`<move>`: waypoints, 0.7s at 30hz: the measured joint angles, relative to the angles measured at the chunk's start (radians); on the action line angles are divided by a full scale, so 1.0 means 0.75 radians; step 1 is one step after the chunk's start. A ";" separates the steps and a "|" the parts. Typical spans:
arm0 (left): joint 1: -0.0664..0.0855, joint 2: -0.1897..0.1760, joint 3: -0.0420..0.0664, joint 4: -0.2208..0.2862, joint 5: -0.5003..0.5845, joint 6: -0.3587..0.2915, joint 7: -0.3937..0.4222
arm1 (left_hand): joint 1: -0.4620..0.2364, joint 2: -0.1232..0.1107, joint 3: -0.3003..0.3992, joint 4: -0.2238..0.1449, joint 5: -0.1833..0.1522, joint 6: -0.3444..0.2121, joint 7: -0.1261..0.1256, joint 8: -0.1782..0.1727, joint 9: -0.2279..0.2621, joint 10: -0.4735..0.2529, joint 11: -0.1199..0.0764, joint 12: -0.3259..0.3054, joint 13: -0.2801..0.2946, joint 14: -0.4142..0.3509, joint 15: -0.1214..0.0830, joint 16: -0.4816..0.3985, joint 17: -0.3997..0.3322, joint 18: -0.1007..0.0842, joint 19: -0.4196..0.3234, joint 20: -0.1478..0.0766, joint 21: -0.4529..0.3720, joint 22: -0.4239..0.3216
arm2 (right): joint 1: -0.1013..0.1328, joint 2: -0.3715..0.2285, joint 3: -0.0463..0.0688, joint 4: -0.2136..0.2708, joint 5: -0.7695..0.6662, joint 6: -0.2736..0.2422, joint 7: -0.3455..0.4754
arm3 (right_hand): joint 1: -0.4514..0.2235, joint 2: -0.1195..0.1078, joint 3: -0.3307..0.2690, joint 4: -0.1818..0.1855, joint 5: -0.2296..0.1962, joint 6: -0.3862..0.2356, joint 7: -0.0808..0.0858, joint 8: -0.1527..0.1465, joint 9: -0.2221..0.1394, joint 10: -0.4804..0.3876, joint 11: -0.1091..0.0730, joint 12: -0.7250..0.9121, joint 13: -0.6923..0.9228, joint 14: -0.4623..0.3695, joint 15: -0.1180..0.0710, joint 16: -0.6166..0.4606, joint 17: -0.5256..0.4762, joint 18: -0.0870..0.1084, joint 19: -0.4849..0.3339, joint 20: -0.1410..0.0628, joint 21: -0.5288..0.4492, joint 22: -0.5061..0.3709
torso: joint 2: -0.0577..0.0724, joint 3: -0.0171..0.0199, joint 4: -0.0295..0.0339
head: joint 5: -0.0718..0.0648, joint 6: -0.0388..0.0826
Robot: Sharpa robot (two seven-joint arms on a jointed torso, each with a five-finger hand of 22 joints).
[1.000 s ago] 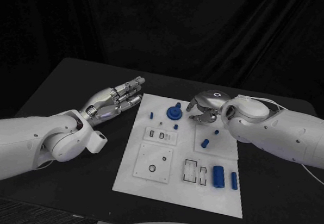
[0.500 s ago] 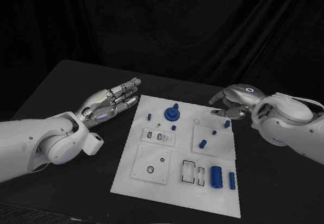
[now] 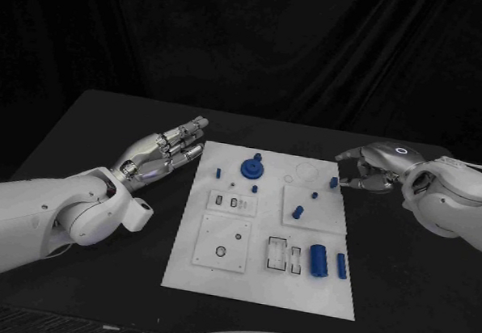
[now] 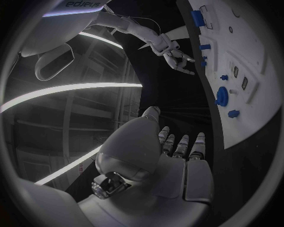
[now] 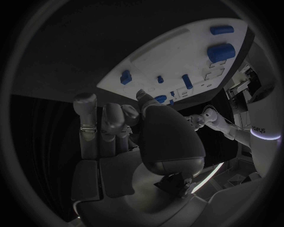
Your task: Assemble the parts on the task board
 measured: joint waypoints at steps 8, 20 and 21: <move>-0.008 0.004 0.000 -0.005 0.000 0.003 0.000 | 0.000 0.000 0.000 0.000 0.000 0.000 0.000 0.000 0.000 0.000 0.000 0.000 0.000 0.000 0.000 0.000 0.000 0.000 0.000 0.000 0.000 0.000 | -0.044 0.009 0.000 -0.045 0.000 -0.014 0.001 | 0.006 -0.006 -0.015 0.005 -0.013 0.161 0.016 0.021 0.021 0.049 0.007 0.092 0.081 0.000 0.000 -0.015 -0.010 0.000 0.005 -0.005 -0.023 -0.007 | -0.001 0.0027 -0.0063 | -0.002 0.000; -0.017 0.010 0.000 -0.010 0.000 0.010 -0.002 | 0.000 0.000 0.004 0.004 0.000 0.000 0.000 0.000 0.000 0.000 0.000 0.000 0.001 0.000 0.000 0.000 -0.001 0.000 0.000 0.000 0.000 0.000 | -0.069 0.051 -0.001 -0.098 0.000 -0.029 0.002 | 0.025 -0.011 -0.022 -0.003 -0.015 0.225 0.034 0.047 0.043 0.059 0.016 0.112 0.099 0.000 0.000 -0.032 -0.022 0.000 0.010 0.000 -0.046 -0.014 | 0.000 0.0040 -0.0072 | -0.003 -0.001; -0.017 0.010 0.000 -0.011 0.000 0.011 -0.002 | 0.000 0.000 0.004 0.004 0.000 0.000 0.000 0.000 0.000 0.000 0.000 0.000 0.001 0.000 0.000 0.000 -0.001 0.000 0.000 0.000 0.000 0.000 | -0.070 0.054 -0.001 -0.102 0.000 -0.030 0.002 | 0.025 -0.011 -0.022 -0.003 -0.015 0.225 0.034 0.047 0.044 0.059 0.016 0.112 0.099 0.000 0.000 -0.032 -0.023 0.000 0.010 0.000 -0.046 -0.015 | 0.000 0.0038 -0.0065 | -0.004 -0.002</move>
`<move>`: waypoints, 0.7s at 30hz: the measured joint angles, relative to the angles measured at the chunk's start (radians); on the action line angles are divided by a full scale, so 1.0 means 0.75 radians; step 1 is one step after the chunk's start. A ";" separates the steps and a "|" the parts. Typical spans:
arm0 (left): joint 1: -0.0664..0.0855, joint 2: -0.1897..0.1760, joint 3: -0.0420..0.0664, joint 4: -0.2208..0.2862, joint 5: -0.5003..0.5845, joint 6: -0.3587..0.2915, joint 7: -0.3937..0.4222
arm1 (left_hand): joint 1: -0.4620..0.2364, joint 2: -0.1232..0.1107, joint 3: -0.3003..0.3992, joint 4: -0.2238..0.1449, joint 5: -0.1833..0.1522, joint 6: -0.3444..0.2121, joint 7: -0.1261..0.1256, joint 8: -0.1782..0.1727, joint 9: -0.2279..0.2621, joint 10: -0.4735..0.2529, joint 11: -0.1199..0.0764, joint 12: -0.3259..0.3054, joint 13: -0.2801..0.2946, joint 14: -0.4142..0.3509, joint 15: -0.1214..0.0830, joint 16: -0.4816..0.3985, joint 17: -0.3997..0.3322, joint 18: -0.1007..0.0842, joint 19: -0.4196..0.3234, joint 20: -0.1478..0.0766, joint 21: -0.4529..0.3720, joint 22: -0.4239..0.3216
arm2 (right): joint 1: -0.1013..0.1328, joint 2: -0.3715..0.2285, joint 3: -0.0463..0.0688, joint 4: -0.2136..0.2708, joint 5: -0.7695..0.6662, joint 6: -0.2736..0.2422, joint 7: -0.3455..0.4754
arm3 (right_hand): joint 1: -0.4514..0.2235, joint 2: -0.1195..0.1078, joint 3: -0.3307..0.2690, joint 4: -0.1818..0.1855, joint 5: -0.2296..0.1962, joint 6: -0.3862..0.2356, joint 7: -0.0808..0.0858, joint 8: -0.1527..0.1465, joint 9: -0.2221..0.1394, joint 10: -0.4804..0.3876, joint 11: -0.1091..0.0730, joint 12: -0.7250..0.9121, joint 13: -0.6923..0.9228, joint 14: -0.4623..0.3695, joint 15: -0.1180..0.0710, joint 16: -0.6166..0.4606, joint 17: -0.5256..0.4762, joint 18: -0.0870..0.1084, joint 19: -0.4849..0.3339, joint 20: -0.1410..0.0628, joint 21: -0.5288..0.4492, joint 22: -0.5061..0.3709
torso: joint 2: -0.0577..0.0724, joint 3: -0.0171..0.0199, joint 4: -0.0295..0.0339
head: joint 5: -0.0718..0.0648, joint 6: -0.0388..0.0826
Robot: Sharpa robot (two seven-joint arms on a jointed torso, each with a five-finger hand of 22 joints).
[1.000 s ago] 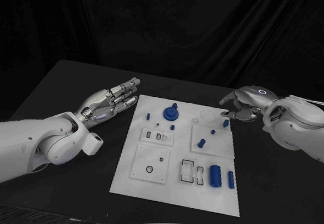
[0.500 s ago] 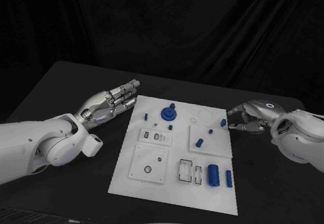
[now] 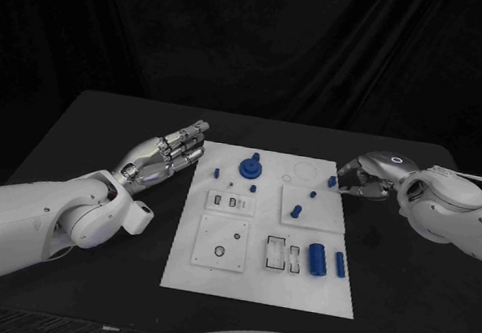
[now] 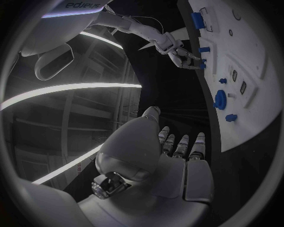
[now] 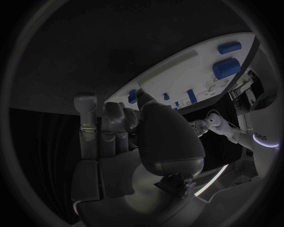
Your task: Assemble the parts on the task board
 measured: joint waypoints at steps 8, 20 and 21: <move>-0.003 0.000 0.000 -0.002 0.000 0.005 -0.002 | 0.000 0.000 0.000 0.000 0.000 0.000 0.000 0.000 0.000 0.000 0.000 0.000 0.000 0.000 0.000 0.000 0.000 0.000 0.000 0.000 0.000 0.000 | -0.003 0.017 0.001 -0.023 0.000 -0.009 0.001 | 0.005 0.005 -0.004 0.004 0.013 0.003 0.003 0.000 0.005 0.000 0.000 0.000 -0.002 0.000 0.000 -0.010 -0.005 0.000 0.005 0.005 -0.013 -0.004 | 0.000 -0.0008 0.0015 | 0.002 -0.005; -0.005 0.001 0.000 -0.003 0.000 0.010 -0.005 | 0.000 0.000 0.000 0.000 0.000 0.000 0.000 0.000 0.000 -0.005 0.005 0.000 0.000 0.000 0.000 0.000 0.001 0.000 0.000 0.000 0.000 0.000 | -0.007 0.047 0.001 -0.046 0.000 -0.019 0.008 | 0.007 0.007 -0.011 0.011 0.039 0.008 0.008 0.000 0.012 0.000 0.000 0.000 -0.002 0.000 0.000 -0.015 -0.007 0.000 0.005 0.005 -0.018 -0.004 | -0.001 -0.0019 0.0032 | 0.000 -0.003; -0.005 0.001 0.000 -0.003 0.000 0.010 -0.005 | 0.000 0.000 0.000 0.000 0.000 0.000 0.000 0.000 0.000 -0.005 0.005 0.000 0.000 0.000 0.000 0.000 0.001 0.000 0.000 0.000 0.000 0.000 | -0.008 0.049 0.001 -0.048 0.000 -0.019 0.008 | 0.007 0.007 -0.011 0.011 0.039 0.010 0.006 0.000 0.013 0.000 0.000 0.000 -0.002 0.000 0.000 -0.015 -0.007 0.000 0.005 0.005 -0.020 -0.004 | -0.001 -0.0019 0.0036 | 0.000 -0.004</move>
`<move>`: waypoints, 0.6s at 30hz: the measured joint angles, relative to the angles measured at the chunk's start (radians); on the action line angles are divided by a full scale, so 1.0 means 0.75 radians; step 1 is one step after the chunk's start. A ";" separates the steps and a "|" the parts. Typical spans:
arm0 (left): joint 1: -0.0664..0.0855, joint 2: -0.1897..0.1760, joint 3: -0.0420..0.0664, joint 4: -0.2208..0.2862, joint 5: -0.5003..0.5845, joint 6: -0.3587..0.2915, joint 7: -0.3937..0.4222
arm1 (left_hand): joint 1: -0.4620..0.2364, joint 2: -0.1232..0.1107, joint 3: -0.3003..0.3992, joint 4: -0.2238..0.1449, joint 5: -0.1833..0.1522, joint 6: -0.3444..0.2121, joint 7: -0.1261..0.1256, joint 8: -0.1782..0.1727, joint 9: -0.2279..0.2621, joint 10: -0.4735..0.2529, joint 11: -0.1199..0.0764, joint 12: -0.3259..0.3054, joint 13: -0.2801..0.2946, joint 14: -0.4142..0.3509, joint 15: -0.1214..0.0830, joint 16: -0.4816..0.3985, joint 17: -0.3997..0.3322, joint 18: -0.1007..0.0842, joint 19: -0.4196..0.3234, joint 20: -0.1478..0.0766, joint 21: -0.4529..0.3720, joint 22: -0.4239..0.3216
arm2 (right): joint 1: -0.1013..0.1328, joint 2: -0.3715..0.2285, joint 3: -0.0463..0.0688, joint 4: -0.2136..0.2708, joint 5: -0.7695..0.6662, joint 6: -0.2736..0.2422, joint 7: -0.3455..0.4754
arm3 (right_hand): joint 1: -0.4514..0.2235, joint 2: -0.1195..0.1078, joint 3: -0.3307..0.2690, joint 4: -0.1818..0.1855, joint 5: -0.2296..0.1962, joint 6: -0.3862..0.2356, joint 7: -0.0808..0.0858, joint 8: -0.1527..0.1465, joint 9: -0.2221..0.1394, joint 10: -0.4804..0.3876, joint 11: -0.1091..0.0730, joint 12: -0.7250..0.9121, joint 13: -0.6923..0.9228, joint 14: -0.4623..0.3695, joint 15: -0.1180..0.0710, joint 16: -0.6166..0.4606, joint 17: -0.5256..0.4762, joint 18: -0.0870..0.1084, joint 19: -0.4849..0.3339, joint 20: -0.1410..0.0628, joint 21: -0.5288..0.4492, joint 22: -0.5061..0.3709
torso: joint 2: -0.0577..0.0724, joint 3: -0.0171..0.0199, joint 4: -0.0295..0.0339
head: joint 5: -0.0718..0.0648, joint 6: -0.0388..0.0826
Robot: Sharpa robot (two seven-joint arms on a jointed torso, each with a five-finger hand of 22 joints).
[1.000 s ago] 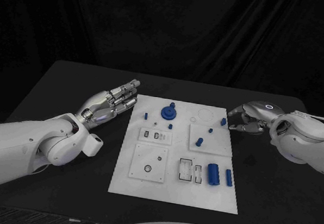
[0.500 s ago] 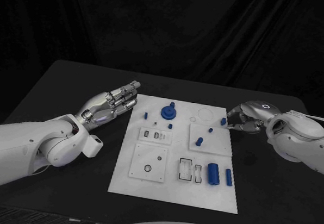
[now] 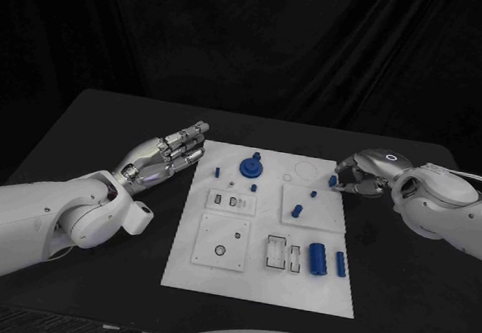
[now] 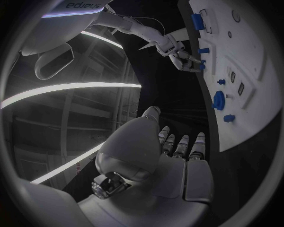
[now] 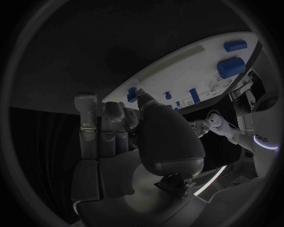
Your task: Assemble the parts on the task board
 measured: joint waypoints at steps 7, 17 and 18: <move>-0.001 -0.001 0.000 0.000 0.000 0.003 -0.002 | 0.000 0.000 0.004 -0.004 0.000 0.000 0.000 0.000 0.000 0.000 0.000 0.000 -0.001 0.000 0.000 0.000 0.000 0.000 0.000 0.000 0.000 0.000 | -0.009 0.013 0.000 -0.011 0.000 -0.001 0.004 | 0.000 0.000 0.000 0.000 0.009 0.009 0.000 0.000 0.005 0.000 0.000 0.000 0.002 0.000 0.000 0.000 -0.002 0.000 0.000 0.000 -0.005 -0.002 | 0.000 -0.0009 -0.0001 | 0.004 -0.003; -0.001 0.001 0.000 -0.003 0.000 0.006 -0.005 | 0.000 0.000 0.004 -0.004 0.000 0.000 0.000 0.000 0.000 0.000 0.000 0.000 -0.001 0.000 0.000 0.000 0.000 0.000 -0.005 0.005 0.000 0.000 | -0.014 0.038 0.001 -0.034 0.000 -0.001 0.009 | 0.007 0.007 0.000 0.000 0.077 0.033 0.000 0.000 0.020 -0.005 0.005 0.000 0.006 0.000 0.000 -0.005 -0.001 0.000 0.005 0.005 -0.018 -0.002 | 0.000 -0.0012 0.0012 | 0.001 -0.007; -0.001 0.001 0.000 -0.003 0.000 0.007 -0.005 | 0.000 0.000 0.004 -0.004 0.000 0.000 0.000 0.000 0.000 0.000 0.000 0.000 -0.001 0.000 0.000 0.000 0.000 0.000 -0.005 0.005 0.000 0.000 | -0.015 0.040 0.001 -0.036 0.000 -0.001 0.010 | 0.007 0.007 0.000 0.000 0.081 0.033 0.000 0.000 0.022 -0.005 0.005 0.000 0.006 0.000 0.000 -0.005 -0.001 0.000 0.005 0.005 -0.018 -0.002 | 0.000 -0.0010 0.0013 | 0.001 -0.007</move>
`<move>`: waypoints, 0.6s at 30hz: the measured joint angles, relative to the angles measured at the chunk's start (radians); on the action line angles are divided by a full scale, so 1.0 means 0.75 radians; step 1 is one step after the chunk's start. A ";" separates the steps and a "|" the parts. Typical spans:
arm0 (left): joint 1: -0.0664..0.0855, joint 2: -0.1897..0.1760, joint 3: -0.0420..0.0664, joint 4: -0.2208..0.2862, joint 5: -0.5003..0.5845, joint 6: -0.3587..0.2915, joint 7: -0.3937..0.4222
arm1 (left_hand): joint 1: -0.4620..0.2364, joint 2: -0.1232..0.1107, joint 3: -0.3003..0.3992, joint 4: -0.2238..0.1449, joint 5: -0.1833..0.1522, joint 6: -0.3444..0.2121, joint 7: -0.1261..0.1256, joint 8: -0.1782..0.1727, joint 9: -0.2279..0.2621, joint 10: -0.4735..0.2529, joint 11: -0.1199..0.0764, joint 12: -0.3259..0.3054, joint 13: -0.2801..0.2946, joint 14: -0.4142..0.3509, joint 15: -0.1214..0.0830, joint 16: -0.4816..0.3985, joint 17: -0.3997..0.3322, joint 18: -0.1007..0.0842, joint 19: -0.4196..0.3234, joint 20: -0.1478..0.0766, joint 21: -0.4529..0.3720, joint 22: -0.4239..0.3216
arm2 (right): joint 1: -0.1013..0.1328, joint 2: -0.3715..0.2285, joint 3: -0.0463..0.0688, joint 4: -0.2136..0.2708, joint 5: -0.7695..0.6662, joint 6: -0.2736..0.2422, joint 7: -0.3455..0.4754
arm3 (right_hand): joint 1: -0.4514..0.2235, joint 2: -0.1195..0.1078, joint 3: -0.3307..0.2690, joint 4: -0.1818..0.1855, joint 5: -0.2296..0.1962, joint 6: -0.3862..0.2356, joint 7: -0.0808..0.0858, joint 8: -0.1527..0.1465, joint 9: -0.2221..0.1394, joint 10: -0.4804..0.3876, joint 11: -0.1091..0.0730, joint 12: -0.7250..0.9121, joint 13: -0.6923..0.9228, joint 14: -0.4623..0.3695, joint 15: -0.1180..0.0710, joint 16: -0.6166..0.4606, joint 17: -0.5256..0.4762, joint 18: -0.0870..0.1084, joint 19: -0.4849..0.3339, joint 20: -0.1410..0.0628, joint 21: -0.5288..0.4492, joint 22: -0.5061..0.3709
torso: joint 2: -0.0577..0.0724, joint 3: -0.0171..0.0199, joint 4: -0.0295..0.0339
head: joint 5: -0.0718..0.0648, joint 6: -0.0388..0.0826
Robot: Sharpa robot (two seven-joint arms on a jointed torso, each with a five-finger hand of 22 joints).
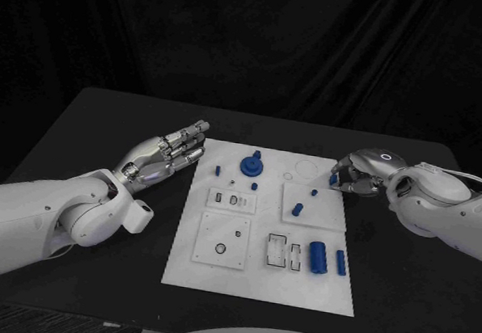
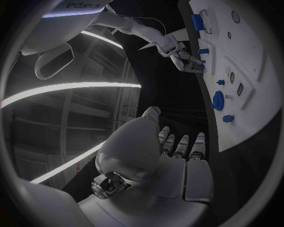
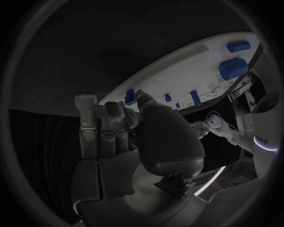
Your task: Assemble the parts on the task board
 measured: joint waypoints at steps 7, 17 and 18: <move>0.000 0.000 0.000 0.000 0.000 0.002 -0.003 | 0.000 0.000 0.000 0.000 0.000 0.000 0.000 0.000 0.000 0.000 0.000 0.000 0.000 0.000 0.000 0.000 -0.001 0.000 0.000 0.000 0.000 0.000 | -0.003 0.014 0.000 -0.014 0.000 -0.001 0.005 | 0.000 0.000 0.000 0.000 0.010 0.010 0.000 0.005 0.007 0.000 0.000 0.000 0.002 0.000 0.000 -0.005 0.000 0.000 0.000 0.000 -0.003 0.000 | 0.000 0.0004 -0.0006 | 0.004 -0.003; -0.001 0.000 0.000 0.000 0.000 0.007 -0.008 | 0.000 0.000 0.000 0.000 0.000 0.000 0.000 0.000 0.000 0.000 0.000 0.000 0.000 0.000 0.000 0.000 -0.001 0.000 0.000 0.000 0.000 0.000 | -0.004 0.028 0.000 -0.021 0.000 -0.005 0.013 | 0.009 0.009 0.008 -0.008 0.064 0.088 -0.001 0.039 0.052 0.000 0.000 0.005 0.008 0.000 0.000 -0.005 0.001 0.000 0.005 -0.005 -0.012 0.000 | 0.001 0.0004 -0.0010 | 0.006 -0.007; -0.001 0.000 0.000 0.000 0.000 0.007 -0.008 | 0.000 0.000 0.000 0.000 0.000 0.000 0.000 0.000 0.000 0.000 0.000 0.000 0.000 0.000 0.000 0.000 -0.001 0.000 0.000 0.000 0.000 0.000 | -0.004 0.028 0.000 -0.021 0.000 -0.005 0.014 | 0.014 0.014 0.013 -0.013 0.079 0.103 -0.003 0.047 0.063 0.000 0.000 0.007 0.009 0.000 0.000 -0.005 0.002 0.000 0.008 -0.002 -0.012 0.001 | 0.001 0.0004 -0.0010 | 0.005 -0.007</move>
